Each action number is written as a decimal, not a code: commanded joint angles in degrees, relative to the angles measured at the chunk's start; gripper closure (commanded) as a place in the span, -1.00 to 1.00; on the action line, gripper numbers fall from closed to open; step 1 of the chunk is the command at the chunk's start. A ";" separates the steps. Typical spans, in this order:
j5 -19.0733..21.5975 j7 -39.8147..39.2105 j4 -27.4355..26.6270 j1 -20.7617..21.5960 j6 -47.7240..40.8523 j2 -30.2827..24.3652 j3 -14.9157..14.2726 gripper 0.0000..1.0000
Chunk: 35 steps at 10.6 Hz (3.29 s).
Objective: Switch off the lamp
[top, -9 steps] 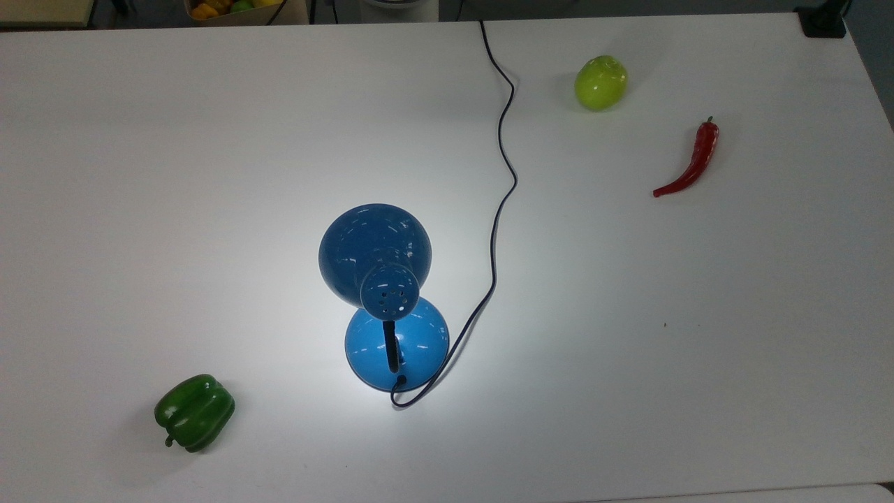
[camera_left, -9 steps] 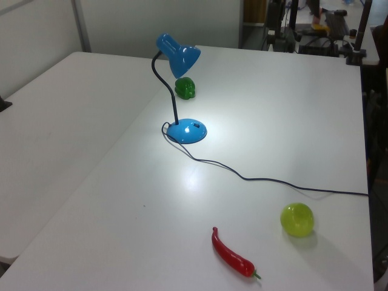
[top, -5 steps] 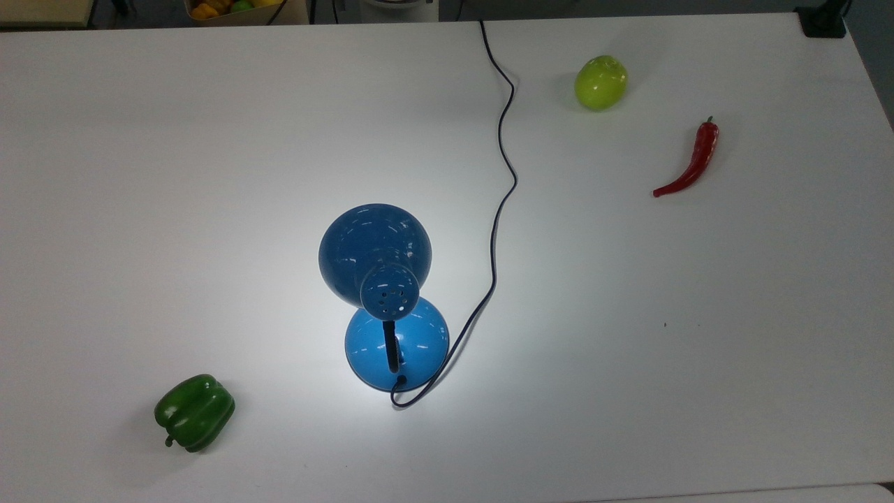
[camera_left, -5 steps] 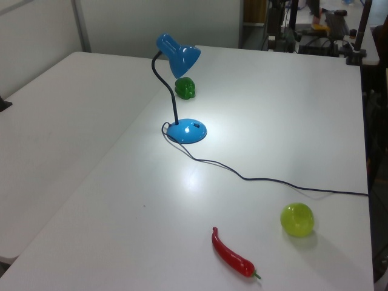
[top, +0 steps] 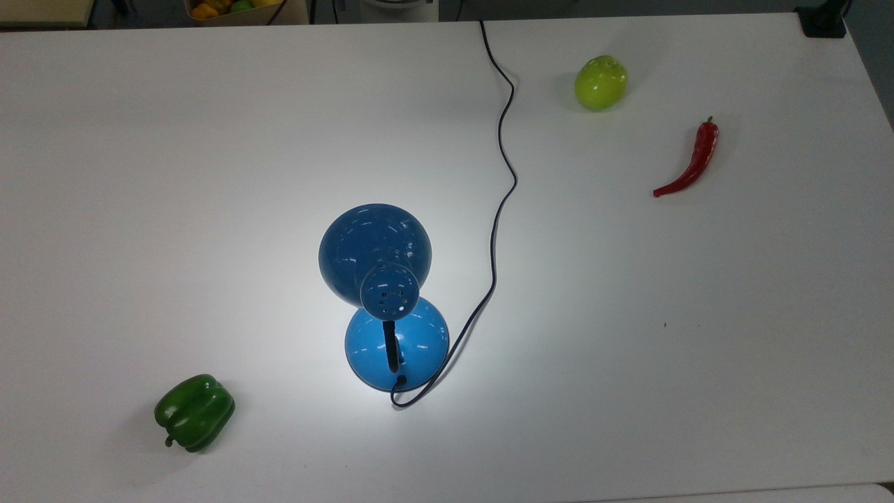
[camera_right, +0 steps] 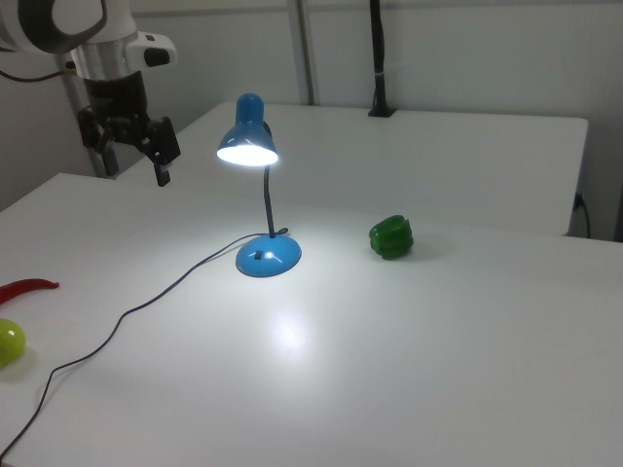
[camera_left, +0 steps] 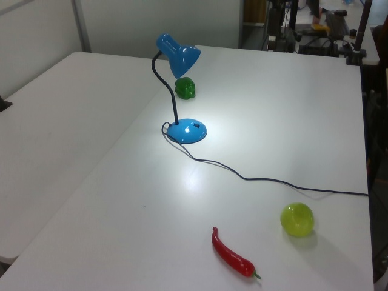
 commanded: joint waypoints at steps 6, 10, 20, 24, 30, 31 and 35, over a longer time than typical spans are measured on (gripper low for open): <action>0.14 -1.58 -2.71 0.81 4.10 -1.44 -0.76 -0.26; 0.05 -2.20 -3.85 0.81 4.19 -1.62 -0.67 0.43; 0.05 -4.92 -12.18 1.24 15.40 -1.36 -0.23 1.00; -0.56 -5.27 -15.98 2.13 29.04 1.88 -0.23 1.00; -1.26 -7.38 -15.98 2.04 46.17 11.11 -0.23 1.00; -1.26 -7.47 -15.98 2.04 49.07 12.69 -0.23 1.00; -1.09 -7.38 -15.54 2.04 61.20 19.37 -0.23 1.00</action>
